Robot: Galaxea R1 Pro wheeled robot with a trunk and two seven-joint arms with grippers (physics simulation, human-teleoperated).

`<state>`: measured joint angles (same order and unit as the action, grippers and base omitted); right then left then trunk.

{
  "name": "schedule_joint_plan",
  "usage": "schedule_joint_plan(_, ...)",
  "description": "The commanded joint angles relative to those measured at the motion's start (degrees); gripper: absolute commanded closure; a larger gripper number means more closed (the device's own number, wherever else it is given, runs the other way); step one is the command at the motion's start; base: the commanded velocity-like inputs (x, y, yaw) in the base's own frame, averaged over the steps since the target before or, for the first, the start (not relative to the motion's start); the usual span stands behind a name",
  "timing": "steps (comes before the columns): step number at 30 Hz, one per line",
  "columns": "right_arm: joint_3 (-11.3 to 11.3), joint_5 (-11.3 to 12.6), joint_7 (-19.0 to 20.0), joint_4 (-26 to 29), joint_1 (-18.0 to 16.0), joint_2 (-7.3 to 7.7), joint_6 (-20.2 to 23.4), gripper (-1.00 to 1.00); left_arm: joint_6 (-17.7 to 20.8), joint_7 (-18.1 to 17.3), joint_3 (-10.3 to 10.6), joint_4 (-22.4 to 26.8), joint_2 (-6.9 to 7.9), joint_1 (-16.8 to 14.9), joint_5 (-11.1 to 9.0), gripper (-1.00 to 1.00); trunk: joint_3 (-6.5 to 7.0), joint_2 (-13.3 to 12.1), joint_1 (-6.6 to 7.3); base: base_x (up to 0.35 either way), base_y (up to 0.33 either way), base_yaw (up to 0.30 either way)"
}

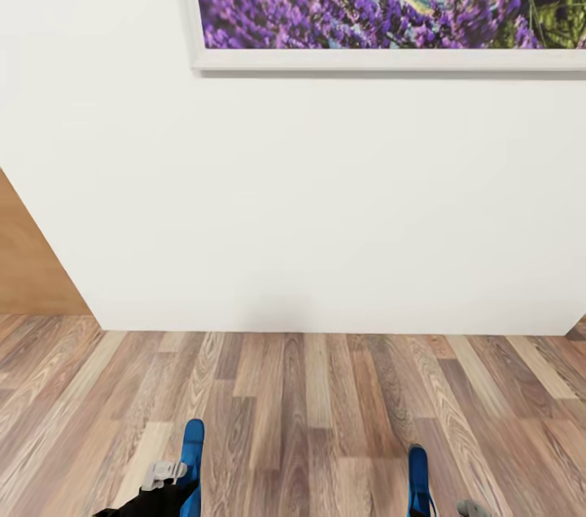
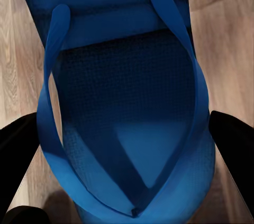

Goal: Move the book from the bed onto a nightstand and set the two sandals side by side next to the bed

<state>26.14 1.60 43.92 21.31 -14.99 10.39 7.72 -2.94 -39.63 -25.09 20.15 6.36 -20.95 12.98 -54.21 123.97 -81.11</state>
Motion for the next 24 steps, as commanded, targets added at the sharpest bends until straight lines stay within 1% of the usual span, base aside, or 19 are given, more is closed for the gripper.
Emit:
schedule_joint_plan(1,0.4,0.2,0.4,0.0,0.0,-0.04,0.6,1.0,-0.3,-0.3,-0.4,0.0,-0.03,-0.1,0.6,1.0,-0.05,0.0,-0.02,0.328,0.0,0.0)
schedule_joint_plan(24,0.4,0.2,0.4,0.1,0.0,-0.04,0.6,1.0,-0.3,-0.3,-0.4,0.0,-0.03,-0.1,0.6,1.0,-0.05,0.0,-0.02,0.328,0.0,0.0)
